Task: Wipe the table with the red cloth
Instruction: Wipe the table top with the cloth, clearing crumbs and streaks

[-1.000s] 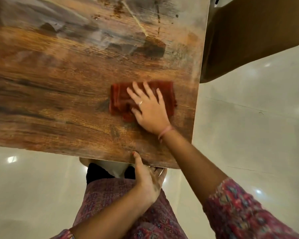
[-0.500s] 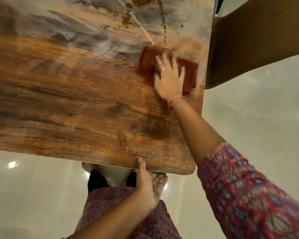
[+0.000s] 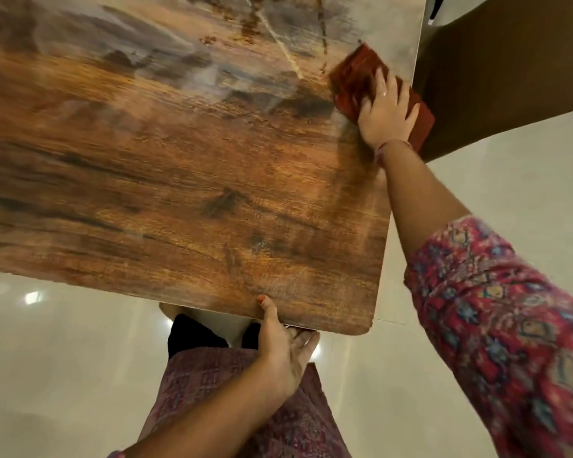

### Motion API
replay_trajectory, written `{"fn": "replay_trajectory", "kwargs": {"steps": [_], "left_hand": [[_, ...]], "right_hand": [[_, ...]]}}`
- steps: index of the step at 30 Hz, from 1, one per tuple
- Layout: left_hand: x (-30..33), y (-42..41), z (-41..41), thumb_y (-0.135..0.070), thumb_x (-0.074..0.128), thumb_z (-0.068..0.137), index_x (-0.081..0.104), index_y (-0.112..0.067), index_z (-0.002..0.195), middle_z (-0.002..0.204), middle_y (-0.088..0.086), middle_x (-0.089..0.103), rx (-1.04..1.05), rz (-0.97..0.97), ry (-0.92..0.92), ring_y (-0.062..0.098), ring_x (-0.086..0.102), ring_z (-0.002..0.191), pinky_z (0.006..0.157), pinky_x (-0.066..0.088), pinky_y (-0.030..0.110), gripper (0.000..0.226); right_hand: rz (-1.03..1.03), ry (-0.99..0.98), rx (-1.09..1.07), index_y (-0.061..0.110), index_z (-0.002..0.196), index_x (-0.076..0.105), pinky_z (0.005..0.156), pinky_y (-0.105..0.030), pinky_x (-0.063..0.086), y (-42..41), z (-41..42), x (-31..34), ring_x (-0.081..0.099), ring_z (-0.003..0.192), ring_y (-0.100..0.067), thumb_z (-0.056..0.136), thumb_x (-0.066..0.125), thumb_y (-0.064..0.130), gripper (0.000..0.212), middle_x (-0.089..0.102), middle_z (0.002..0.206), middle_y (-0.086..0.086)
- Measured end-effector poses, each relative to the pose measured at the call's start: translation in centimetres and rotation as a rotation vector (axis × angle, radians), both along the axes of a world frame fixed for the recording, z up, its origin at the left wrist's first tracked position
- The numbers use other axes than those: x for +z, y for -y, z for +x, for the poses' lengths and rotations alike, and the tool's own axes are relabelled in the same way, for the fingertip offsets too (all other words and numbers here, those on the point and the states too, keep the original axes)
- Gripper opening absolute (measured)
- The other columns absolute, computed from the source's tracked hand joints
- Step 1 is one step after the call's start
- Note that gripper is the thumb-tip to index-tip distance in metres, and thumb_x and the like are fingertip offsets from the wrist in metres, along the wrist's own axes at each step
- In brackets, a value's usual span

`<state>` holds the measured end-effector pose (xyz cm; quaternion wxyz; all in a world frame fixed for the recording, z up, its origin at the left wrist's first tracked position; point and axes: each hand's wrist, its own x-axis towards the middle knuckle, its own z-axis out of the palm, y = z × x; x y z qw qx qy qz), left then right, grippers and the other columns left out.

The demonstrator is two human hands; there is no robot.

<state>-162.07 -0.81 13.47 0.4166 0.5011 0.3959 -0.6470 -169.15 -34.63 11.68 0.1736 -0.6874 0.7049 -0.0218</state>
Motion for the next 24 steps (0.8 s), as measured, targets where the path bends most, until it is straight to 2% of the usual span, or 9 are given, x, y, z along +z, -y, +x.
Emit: {"fn": "replay_trajectory", "kwargs": {"steps": [4, 7, 10, 13, 15, 20, 22, 24], "left_hand": [[0.0, 0.2, -0.4, -0.071, 0.044, 0.079, 0.045, -0.006, 0.124, 0.117, 0.019, 0.059, 0.019, 0.009, 0.006, 0.031, 0.058, 0.107, 0.1, 0.045, 0.043, 0.079], [0.0, 0.2, -0.4, -0.072, 0.043, 0.079, 0.047, -0.001, 0.125, 0.117, 0.02, 0.059, -0.005, 0.023, -0.014, 0.03, 0.058, 0.109, 0.096, 0.046, 0.04, 0.085], [0.3, 0.2, -0.2, -0.071, 0.043, 0.081, 0.049, 0.0, 0.125, 0.116, 0.02, 0.06, -0.008, 0.007, -0.041, 0.031, 0.058, 0.11, 0.095, 0.046, 0.039, 0.083], [0.6, -0.1, 0.5, -0.065, 0.045, 0.085, 0.052, -0.002, 0.118, 0.106, 0.018, 0.063, -0.02, -0.021, -0.055, 0.028, 0.062, 0.096, 0.082, 0.049, 0.035, 0.072], [0.7, -0.5, 1.5, -0.059, 0.049, 0.087, 0.052, -0.001, 0.117, 0.105, 0.018, 0.063, -0.034, -0.016, -0.053, 0.027, 0.062, 0.093, 0.083, 0.049, 0.036, 0.064], [0.9, -1.6, 6.0, -0.038, 0.063, 0.088, 0.053, -0.005, 0.102, 0.099, 0.017, 0.061, -0.102, 0.011, -0.011, 0.029, 0.063, 0.092, 0.074, 0.054, 0.037, 0.038], [1.0, -2.0, 8.9, -0.031, 0.065, 0.087, 0.053, -0.003, 0.097, 0.102, 0.017, 0.058, -0.106, 0.009, -0.027, 0.031, 0.06, 0.104, 0.087, 0.053, 0.04, 0.032], [1.1, -2.1, 12.1, -0.026, 0.064, 0.088, 0.051, -0.004, 0.103, 0.107, 0.018, 0.053, -0.082, 0.009, -0.02, 0.034, 0.055, 0.115, 0.1, 0.046, 0.042, 0.029]], "right_hand": [[-0.108, -0.032, 0.055, 0.026, 0.151, 0.02, 0.118, -0.052, 0.007, -10.5, 0.3, -0.8, 0.01, 0.147, -0.023, 0.099, 0.032, 0.036, 0.054, 0.017, 0.159, 0.002], [-0.112, -0.016, 0.15, 0.028, 0.151, 0.022, 0.118, -0.05, 0.005, -19.0, 0.8, -1.1, 0.009, 0.147, -0.021, 0.097, 0.034, 0.038, 0.056, 0.017, 0.159, 0.003], [-0.095, -0.029, 0.199, 0.029, 0.151, 0.024, 0.116, -0.048, 0.0, -23.7, 1.4, -1.5, 0.01, 0.147, -0.022, 0.094, 0.034, 0.041, 0.059, 0.019, 0.159, 0.003], [-0.073, -0.025, 0.192, 0.03, 0.15, 0.025, 0.116, -0.049, 0.0, -22.3, 1.6, -1.3, 0.01, 0.147, -0.021, 0.092, 0.036, 0.041, 0.06, 0.02, 0.158, 0.005], [-0.075, -0.034, 0.164, 0.03, 0.15, 0.025, 0.116, -0.05, 0.002, -19.0, 2.4, -1.0, 0.011, 0.147, -0.021, 0.094, 0.038, 0.039, 0.058, 0.021, 0.158, 0.005], [0.012, 0.026, -0.096, 0.03, 0.151, 0.018, 0.116, -0.054, -0.001, -8.9, 8.0, -0.2, 0.003, 0.147, -0.024, 0.098, 0.036, 0.039, 0.057, 0.012, 0.16, 0.005], [0.047, 0.04, -0.164, 0.03, 0.152, 0.016, 0.115, -0.055, -0.003, -7.9, 11.8, 0.0, -0.001, 0.148, -0.024, 0.098, 0.035, 0.039, 0.058, 0.006, 0.161, 0.006], [0.027, 0.028, -0.089, 0.03, 0.152, 0.016, 0.115, -0.055, -0.003, -9.1, 16.3, 0.0, -0.003, 0.148, -0.024, 0.098, 0.037, 0.039, 0.059, 0.006, 0.161, 0.008]]}}
